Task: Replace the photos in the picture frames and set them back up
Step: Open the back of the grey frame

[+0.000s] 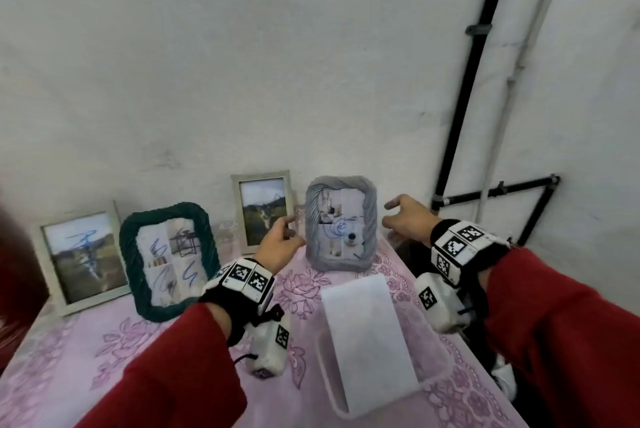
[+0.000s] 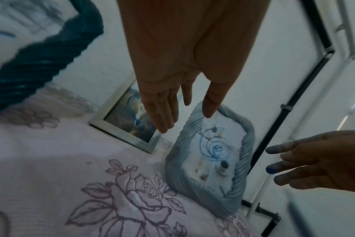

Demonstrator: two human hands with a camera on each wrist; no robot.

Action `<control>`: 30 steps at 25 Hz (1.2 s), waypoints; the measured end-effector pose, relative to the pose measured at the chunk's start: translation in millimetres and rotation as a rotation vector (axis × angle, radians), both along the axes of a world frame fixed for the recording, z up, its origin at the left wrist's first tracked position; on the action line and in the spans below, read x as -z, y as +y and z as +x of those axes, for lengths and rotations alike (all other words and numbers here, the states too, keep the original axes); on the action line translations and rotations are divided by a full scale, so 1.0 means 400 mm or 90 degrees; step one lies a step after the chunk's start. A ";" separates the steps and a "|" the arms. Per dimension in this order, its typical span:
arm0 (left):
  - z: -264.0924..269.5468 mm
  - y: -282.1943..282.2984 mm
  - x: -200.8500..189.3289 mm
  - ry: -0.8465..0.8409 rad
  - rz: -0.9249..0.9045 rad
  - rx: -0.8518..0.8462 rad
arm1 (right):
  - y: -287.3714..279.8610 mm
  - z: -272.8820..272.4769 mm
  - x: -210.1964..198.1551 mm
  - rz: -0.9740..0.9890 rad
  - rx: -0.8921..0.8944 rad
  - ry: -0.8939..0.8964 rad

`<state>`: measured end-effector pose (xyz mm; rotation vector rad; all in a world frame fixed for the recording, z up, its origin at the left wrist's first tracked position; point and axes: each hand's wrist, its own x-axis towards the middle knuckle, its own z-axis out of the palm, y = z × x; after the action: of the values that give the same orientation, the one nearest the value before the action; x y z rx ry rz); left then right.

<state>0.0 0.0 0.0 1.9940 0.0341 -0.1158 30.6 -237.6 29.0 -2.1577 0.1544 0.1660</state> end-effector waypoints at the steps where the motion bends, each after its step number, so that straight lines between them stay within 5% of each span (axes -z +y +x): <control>1: 0.011 -0.003 0.011 -0.001 -0.014 -0.015 | 0.004 0.009 0.007 -0.023 -0.004 0.003; 11: 0.045 -0.033 0.121 0.032 -0.032 -0.017 | 0.025 0.059 0.056 -0.112 -0.081 0.004; 19: -0.023 0.031 -0.009 -0.172 -0.036 -0.081 | 0.061 -0.008 -0.038 0.068 -0.052 -0.106; 26: -0.215 0.099 -0.121 -0.329 0.006 -0.111 | 0.138 -0.181 -0.112 0.194 -0.071 -0.174; 30: -0.343 0.134 -0.152 -0.329 -0.044 -0.121 | 0.185 -0.316 -0.143 0.262 -0.076 -0.200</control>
<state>-137.2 53.7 60.8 1.8876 -0.1111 0.5129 -96.0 -163.7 86.1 -1.7542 -0.1775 -0.0711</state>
